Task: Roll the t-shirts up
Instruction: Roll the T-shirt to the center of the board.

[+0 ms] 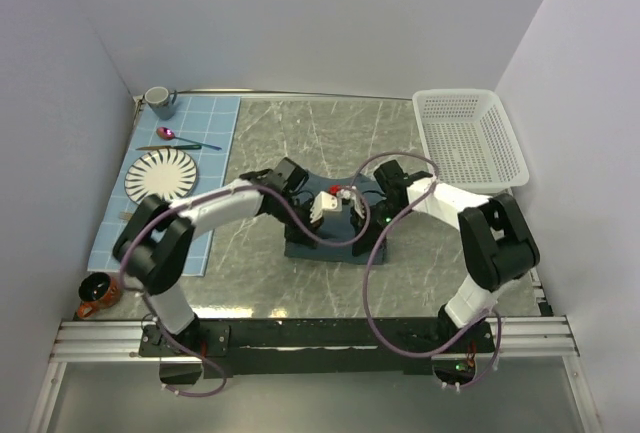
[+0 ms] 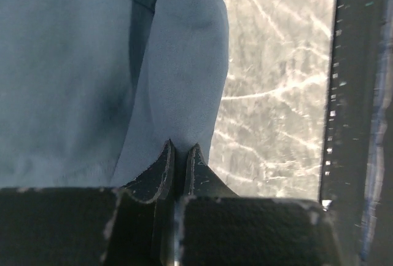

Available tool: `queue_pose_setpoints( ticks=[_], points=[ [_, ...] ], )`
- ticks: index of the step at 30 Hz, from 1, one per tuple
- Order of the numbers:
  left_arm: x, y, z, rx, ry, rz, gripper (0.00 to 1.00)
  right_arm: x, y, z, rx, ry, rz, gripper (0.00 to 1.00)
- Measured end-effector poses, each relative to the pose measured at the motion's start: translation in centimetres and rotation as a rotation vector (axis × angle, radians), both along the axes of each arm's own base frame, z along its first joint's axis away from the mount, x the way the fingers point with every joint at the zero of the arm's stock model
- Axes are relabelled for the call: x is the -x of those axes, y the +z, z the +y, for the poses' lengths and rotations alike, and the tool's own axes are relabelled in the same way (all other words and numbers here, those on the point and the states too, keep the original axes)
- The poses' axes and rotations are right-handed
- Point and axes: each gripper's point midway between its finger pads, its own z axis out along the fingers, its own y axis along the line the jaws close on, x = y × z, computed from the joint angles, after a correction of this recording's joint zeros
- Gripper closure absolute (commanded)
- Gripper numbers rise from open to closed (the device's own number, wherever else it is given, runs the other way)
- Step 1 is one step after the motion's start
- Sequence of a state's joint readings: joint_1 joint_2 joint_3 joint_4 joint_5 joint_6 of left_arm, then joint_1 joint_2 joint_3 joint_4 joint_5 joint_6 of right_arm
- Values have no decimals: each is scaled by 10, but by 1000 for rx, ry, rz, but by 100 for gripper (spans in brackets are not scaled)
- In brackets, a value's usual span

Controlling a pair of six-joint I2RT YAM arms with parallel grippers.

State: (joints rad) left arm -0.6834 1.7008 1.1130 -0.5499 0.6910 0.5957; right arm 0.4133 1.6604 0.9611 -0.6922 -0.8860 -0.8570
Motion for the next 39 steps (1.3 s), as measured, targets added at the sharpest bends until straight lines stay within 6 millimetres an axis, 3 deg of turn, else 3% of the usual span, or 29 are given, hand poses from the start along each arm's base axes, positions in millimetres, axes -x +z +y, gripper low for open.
queue_pose_setpoints(
  ticks=[7, 13, 16, 22, 26, 30, 36, 39],
  points=[
    [-3, -18, -4, -14, -55, 273, 99, 4, -15, -6, 15, -35, 272, 95],
    [-11, -30, -3, -35, -51, 440, 99, -8, -18, -3, 38, -52, 472, 91],
    [-10, -32, 0, -33, -29, 514, 99, -12, -21, -3, 60, -79, 578, 83],
    [-15, -34, 3, -3, 35, 617, 98, -16, -20, -7, 42, -164, 655, 52],
    [-24, -37, 1, -36, 66, 689, 98, -12, -15, -20, -2, -240, 539, 43],
    [-39, -38, -6, -72, 77, 731, 98, -15, 7, -32, -17, -307, 316, 40],
    [-39, -38, -4, -112, 99, 765, 98, -42, 62, -47, -58, -400, -189, 31],
    [-34, -40, -3, -117, 116, 800, 98, -37, 84, -43, -89, -360, -468, 27]
  ],
)
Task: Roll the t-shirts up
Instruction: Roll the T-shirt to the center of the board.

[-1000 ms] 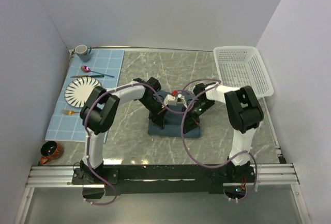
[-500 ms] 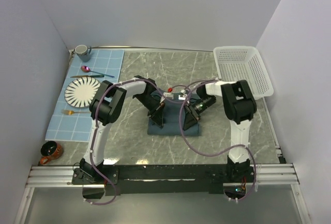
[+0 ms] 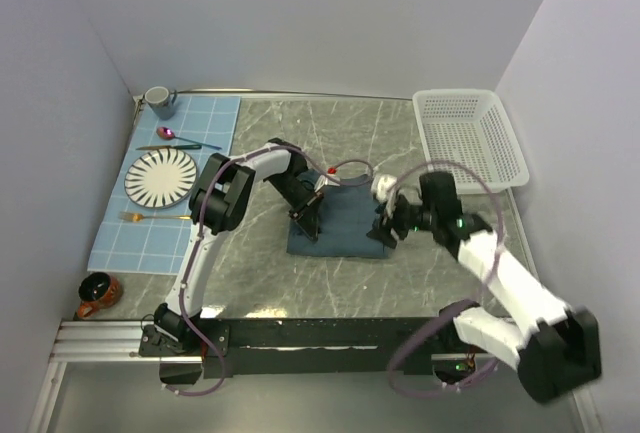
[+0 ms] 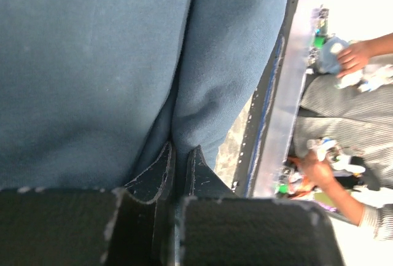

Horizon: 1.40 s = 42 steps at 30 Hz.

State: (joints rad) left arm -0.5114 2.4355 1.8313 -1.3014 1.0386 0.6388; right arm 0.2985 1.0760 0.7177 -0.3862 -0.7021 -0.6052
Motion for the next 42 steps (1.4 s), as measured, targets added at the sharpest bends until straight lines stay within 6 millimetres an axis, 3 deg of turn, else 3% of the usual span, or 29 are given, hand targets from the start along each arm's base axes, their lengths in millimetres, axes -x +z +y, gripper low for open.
queue_pose_setpoints(
  ticks=[4, 10, 14, 21, 25, 26, 30, 33, 34, 36, 37, 40, 42],
  points=[
    [2, 0, 0, -9, 22, 32, 97, 35, -9, 20, 48, 152, -246, 25],
    [2, 1, 0, -27, 36, 49, 97, 62, -80, 27, 214, 329, -446, 25],
    [2, 1, 0, -36, 43, 58, 97, 51, -98, 29, 303, 372, -573, 25],
    [3, 1, 0, -42, 46, 66, 97, 16, -99, 40, 395, 366, -792, 28],
    [2, 0, 0, -46, 46, 75, 95, 8, -100, 41, 429, 367, -860, 48],
    [2, 0, 0, -49, 47, 80, 93, 8, -102, 40, 436, 371, -864, 52],
    [2, 1, 0, -54, 47, 84, 81, 8, -106, 39, 458, 388, -878, 86],
    [4, -1, 0, -58, 59, 87, 66, 6, -106, 39, 461, 382, -870, 92],
    [4, -1, 1, -52, 64, 75, 52, 6, -106, 39, 462, 379, -860, 93],
    [7, 3, 4, -43, 78, 28, 46, 5, -105, 42, 453, 373, -831, 93],
    [9, 8, 6, -34, 89, -21, 39, 4, -103, 44, 446, 370, -804, 94],
    [5, 31, 18, -40, 121, -279, 28, 3, -93, 52, 404, 350, -735, 94],
    [-7, 47, 27, -53, 177, -521, 28, 4, -86, 54, 382, 340, -697, 94]
  ],
)
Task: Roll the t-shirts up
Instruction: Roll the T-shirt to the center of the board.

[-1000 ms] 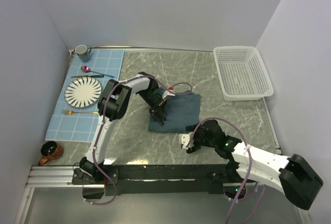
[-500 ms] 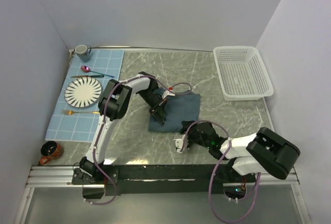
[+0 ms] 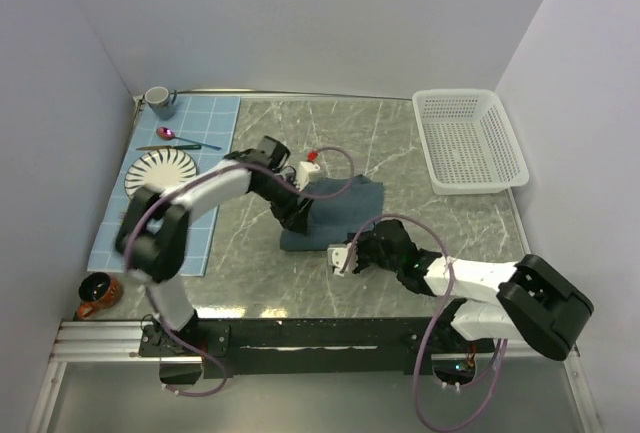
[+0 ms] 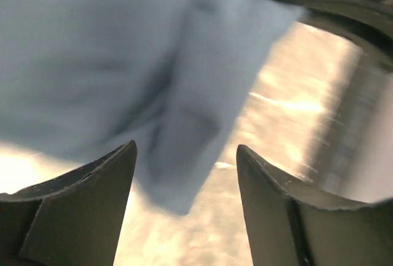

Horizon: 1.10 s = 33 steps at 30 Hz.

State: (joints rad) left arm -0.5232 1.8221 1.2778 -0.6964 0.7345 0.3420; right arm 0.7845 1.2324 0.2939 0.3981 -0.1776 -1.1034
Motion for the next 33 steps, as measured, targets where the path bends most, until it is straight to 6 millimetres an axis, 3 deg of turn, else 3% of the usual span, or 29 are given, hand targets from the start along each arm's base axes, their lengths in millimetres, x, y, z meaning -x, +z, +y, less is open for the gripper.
queue_pose_setpoints(
  ticks=[3, 4, 7, 12, 15, 20, 25, 28, 33],
  points=[
    [-21, 32, 11, -4, 99, -345, 22, 4, 2, 1, -6, -9, 63, 94],
    [-26, 40, 11, 8, 124, -422, 13, 6, 1, 0, -1, -11, 91, 94],
    [-30, 36, 12, 40, 168, -589, 13, 12, -3, -1, 10, -18, 175, 94],
    [-3, -10, 23, -7, 140, -668, 14, 12, -3, -3, -10, -64, 304, 94],
    [3, -5, 10, 30, 102, -738, 14, 14, -10, -7, -13, -96, 379, 94],
    [11, 25, -17, 145, 49, -854, 15, 10, -12, -6, -22, -134, 456, 94],
    [28, 41, -30, 208, -12, -898, 16, 6, -11, -5, -37, -161, 508, 94],
    [40, 38, -30, 222, -57, -909, 16, 6, -12, -6, -42, -170, 528, 94],
    [50, 8, -25, 174, -133, -917, 16, 3, -11, -6, -55, -195, 563, 94]
  ],
)
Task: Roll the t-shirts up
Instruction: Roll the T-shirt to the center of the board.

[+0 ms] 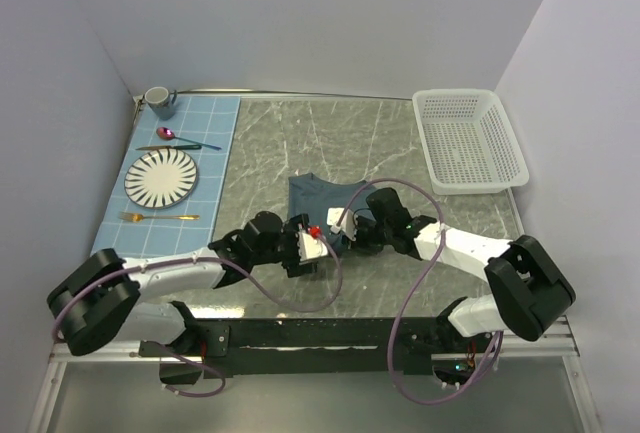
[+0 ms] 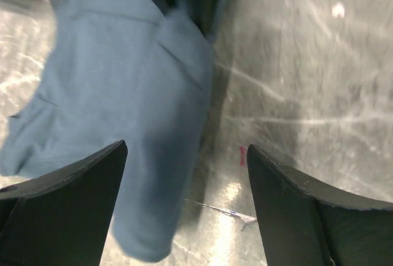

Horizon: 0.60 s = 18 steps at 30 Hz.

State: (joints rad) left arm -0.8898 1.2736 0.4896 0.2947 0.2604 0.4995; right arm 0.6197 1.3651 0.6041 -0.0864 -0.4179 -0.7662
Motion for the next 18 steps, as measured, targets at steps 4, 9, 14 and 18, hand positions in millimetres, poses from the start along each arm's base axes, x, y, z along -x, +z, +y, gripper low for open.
queue_pose_setpoints(
  ticks=[4, 9, 14, 18],
  points=[
    [-1, -26, -2, -76, -27, -34, 22, 0, -1, 0, -3, -7, 16, 94],
    [-14, -49, -7, -171, -20, -81, 67, 1, -1, 0, -5, -12, 24, 94],
    [-33, -40, -11, -204, 26, -105, 89, 0, 0, -4, -15, -30, 56, 94],
    [-29, -30, -5, -189, 5, -22, 93, 6, 5, -3, -48, -23, 125, 93]
  ],
)
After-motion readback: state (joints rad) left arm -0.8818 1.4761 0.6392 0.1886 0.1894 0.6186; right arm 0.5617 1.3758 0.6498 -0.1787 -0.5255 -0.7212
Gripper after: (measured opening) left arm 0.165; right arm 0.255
